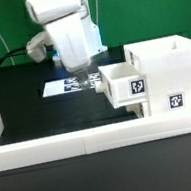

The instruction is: Assemble drawer

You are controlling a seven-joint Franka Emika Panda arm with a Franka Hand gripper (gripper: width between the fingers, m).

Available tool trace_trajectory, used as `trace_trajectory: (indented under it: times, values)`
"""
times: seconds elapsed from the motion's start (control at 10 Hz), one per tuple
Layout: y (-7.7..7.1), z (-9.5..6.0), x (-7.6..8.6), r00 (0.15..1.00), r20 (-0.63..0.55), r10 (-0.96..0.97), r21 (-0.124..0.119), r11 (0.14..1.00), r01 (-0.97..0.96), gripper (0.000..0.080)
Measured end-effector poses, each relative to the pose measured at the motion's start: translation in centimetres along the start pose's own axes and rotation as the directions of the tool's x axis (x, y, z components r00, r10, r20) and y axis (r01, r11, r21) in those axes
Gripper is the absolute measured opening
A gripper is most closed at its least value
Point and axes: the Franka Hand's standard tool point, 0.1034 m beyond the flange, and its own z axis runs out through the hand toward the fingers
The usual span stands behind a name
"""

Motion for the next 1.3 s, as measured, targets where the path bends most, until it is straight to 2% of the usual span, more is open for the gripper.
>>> trace_trajectory:
  times: [0.3,0.8,1.0,1.3]
  values:
    - [-0.1,0.6,1.5,0.999,-0.009,0.041,0.009,0.999,-0.041,0.0649]
    - [0.0,1.1,5.2,0.991,-0.014,0.133,0.02,0.991,-0.133,0.0649]
    - [-0.1,1.1,4.8,0.989,-0.012,0.15,0.02,0.989,-0.149,0.0649]
    - [-0.9,0.1,1.6,0.98,0.0,0.199,0.01,0.98,-0.199,0.0649]
